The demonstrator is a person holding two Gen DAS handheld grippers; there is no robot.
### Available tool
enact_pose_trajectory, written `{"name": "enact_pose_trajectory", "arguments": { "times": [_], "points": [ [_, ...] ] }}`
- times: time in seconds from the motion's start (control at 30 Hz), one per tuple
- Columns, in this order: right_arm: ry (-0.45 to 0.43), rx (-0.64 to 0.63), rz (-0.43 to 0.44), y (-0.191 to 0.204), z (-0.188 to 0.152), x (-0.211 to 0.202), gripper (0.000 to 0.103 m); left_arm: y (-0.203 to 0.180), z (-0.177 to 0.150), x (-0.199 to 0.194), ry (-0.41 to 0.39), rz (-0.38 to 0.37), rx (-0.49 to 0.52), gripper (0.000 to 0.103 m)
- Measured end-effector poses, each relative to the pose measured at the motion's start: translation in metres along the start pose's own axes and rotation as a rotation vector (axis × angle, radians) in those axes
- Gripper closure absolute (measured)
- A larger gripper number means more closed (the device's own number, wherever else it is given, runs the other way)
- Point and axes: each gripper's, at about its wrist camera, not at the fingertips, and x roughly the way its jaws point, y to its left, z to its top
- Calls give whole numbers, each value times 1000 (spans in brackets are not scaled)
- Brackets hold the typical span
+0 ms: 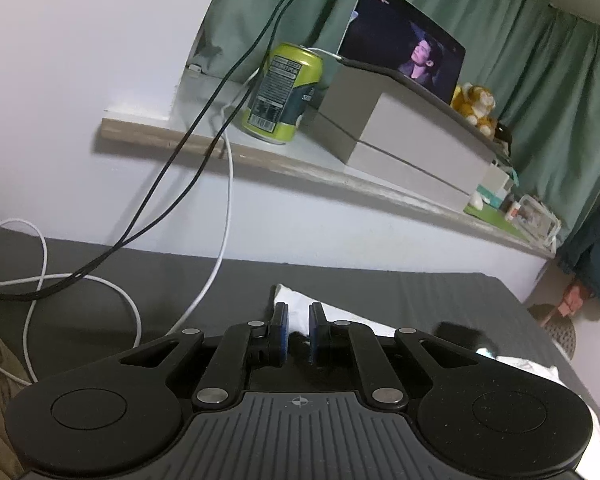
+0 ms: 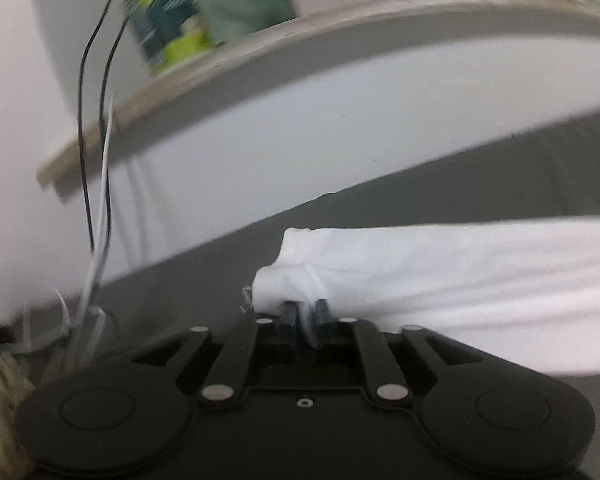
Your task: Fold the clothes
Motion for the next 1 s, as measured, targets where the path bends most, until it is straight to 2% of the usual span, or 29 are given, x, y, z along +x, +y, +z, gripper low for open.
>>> {"name": "enact_pose_trajectory", "arguments": {
  "times": [0.07, 0.13, 0.23, 0.27, 0.33, 0.37, 0.5, 0.57, 0.67, 0.7, 0.77, 0.83, 0.93, 1.0],
  "points": [
    [-37, 40, 62, -6, -4, -28, 74, -1, 1, 0, -4, 4, 10, 95],
    [-81, 91, 52, -16, -15, -73, 74, -2, 1, -1, -12, 4, 27, 95],
    [-49, 99, -81, -29, -43, -152, 74, -11, -2, 0, 11, -49, 48, 95],
    [-33, 79, -130, -31, -55, -179, 71, -15, -4, 1, 25, -86, 50, 95],
    [10, 7, -220, -36, -75, -227, 65, -28, -9, 8, 102, -204, 39, 95],
    [32, -28, -260, -36, -83, -242, 60, -34, -12, 11, 141, -263, 33, 95],
    [113, -165, -393, -40, -113, -294, 58, -67, -29, 28, 384, -383, 21, 95],
    [142, -209, -385, -43, -118, -296, 55, -83, -38, 37, 507, -443, 15, 95],
    [166, -276, -317, -45, -115, -295, 51, -107, -51, 50, 691, -532, 6, 95],
    [170, -290, -305, -46, -112, -295, 43, -116, -56, 54, 752, -561, 2, 95],
    [188, -301, -289, -48, -104, -288, 36, -129, -62, 63, 888, -602, -22, 95],
    [212, -314, -271, -49, -96, -282, 35, -144, -60, 63, 955, -541, 51, 95],
    [156, -356, -241, -52, -95, -287, 28, -173, -50, 64, 916, -331, 277, 95],
    [100, -321, -231, -60, -104, -297, 27, -191, -50, 71, 903, -229, 413, 95]
  ]
}}
